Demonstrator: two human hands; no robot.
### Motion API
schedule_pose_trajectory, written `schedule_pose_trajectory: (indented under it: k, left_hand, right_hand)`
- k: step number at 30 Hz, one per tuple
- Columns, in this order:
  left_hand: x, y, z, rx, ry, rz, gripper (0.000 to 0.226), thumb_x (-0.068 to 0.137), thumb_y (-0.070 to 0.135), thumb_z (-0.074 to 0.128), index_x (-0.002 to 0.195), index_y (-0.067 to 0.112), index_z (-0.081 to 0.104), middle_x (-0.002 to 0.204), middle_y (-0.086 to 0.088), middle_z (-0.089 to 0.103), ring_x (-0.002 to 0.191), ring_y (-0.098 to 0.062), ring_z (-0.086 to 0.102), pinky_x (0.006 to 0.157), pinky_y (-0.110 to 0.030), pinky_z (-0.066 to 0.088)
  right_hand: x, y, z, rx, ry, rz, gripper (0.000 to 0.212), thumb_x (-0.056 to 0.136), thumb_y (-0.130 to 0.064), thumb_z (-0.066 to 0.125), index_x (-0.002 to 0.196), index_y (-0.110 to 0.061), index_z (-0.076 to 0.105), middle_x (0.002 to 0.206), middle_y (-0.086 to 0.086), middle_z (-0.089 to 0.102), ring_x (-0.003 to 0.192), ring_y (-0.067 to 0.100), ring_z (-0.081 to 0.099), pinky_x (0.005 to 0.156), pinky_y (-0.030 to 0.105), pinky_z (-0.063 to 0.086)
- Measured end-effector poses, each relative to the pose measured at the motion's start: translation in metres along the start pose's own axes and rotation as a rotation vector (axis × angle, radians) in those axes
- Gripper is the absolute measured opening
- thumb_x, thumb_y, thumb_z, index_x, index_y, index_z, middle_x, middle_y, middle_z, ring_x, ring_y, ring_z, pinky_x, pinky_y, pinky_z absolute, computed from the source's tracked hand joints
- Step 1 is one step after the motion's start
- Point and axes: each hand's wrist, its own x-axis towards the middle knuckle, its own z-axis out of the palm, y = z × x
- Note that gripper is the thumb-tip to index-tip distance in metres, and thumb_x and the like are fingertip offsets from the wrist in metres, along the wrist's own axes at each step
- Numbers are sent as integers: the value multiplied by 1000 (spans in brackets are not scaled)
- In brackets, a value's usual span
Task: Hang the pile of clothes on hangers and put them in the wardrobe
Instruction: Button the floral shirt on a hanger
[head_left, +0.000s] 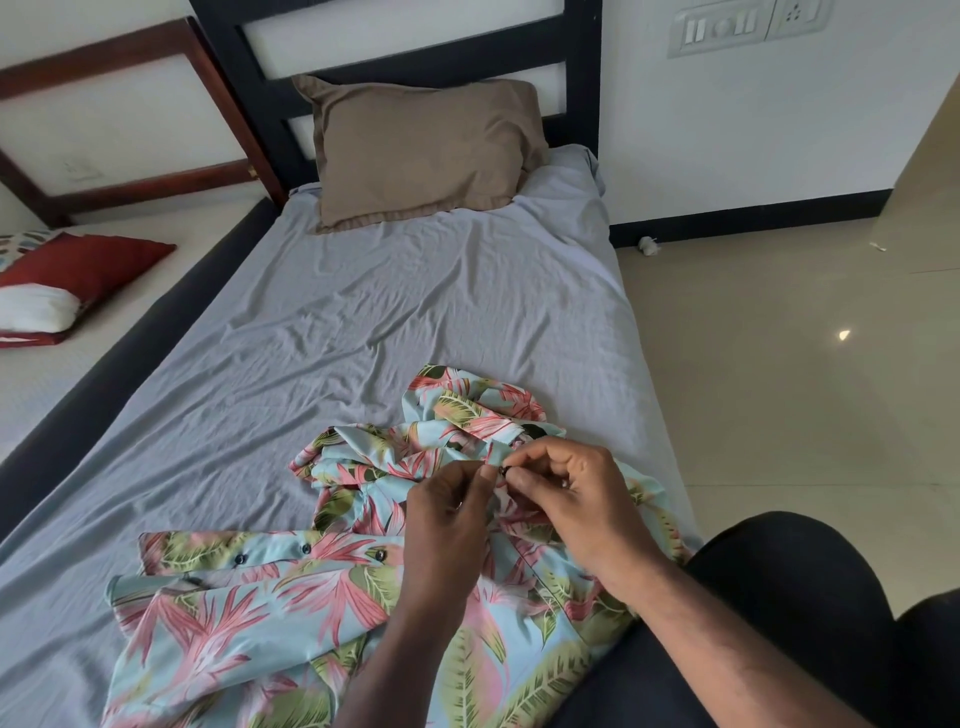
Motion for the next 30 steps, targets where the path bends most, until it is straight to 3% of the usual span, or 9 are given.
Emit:
schedule_pose_trajectory:
  k: [3, 6, 8, 10, 13, 17, 22, 26, 30]
  left_hand:
    - [1, 6, -1, 12, -57, 68, 20, 96, 19, 57, 97, 19, 76, 91, -11, 75, 87, -29, 70, 82, -53, 56]
    - [4, 9, -5, 122, -112, 149, 32, 98, 3, 55, 116, 21, 74, 112, 5, 75, 110, -17, 69, 96, -39, 53]
    - [7, 4, -11, 355, -42, 254, 35, 92, 7, 67, 123, 24, 70, 114, 19, 71, 110, 3, 64, 93, -19, 49]
    - [8, -1, -19, 523, -21, 295, 35, 85, 9, 77, 115, 26, 72, 105, 23, 69, 98, 10, 63, 79, -7, 45]
    - [11, -6, -35, 625, -74, 246, 16, 84, 10, 79, 93, 23, 76, 80, 18, 68, 74, 3, 62, 61, -12, 42]
    - [24, -6, -59, 767, -235, 241, 19, 93, 17, 70, 76, 23, 66, 67, 14, 61, 64, -8, 56, 62, -27, 45]
    - [32, 10, -69, 332, -244, 84, 37, 101, 36, 54, 86, 3, 57, 66, 7, 45, 61, -10, 40, 52, -24, 32]
    - [52, 22, -98, 371, -435, 78, 27, 85, 41, 72, 84, 15, 68, 70, 0, 59, 64, -14, 48, 55, -27, 36]
    - [65, 33, -116, 373, -483, 50, 10, 88, 24, 75, 86, 14, 73, 75, -4, 65, 70, -16, 55, 65, -32, 43]
  right_hand:
    - [0, -3, -2, 65, -49, 24, 29, 88, -4, 76, 110, -23, 74, 96, -2, 76, 89, 12, 73, 75, 25, 59]
    - [1, -3, -2, 2, -60, -27, 46, 81, 0, 81, 116, -27, 69, 97, -5, 73, 81, 15, 71, 74, 24, 59]
    - [2, -1, -2, -78, 23, -38, 38, 83, -1, 80, 110, -25, 69, 88, -6, 73, 70, 15, 69, 66, 26, 58]
    - [4, 2, -7, -217, 99, -81, 29, 83, -3, 80, 103, -22, 71, 82, -9, 72, 72, 8, 69, 68, 26, 59]
    - [9, 2, -15, -427, 151, -192, 21, 88, 0, 73, 102, -16, 73, 85, -12, 69, 79, 2, 67, 71, 17, 56]
    - [17, 8, -22, -691, 150, -274, 6, 96, -13, 66, 99, -14, 72, 88, -1, 64, 77, 13, 63, 70, 28, 52]
    - [17, 6, -30, -674, 127, -270, 22, 99, -33, 62, 82, -20, 63, 62, -14, 56, 52, 6, 52, 49, 14, 32]
    - [22, 1, -46, -619, 89, -207, 27, 94, -42, 68, 71, -30, 59, 49, -12, 51, 43, 8, 49, 41, 16, 29]
    - [31, -3, -64, -545, -73, -68, 15, 89, -40, 75, 80, -28, 77, 66, -14, 70, 58, 4, 64, 56, 30, 52]
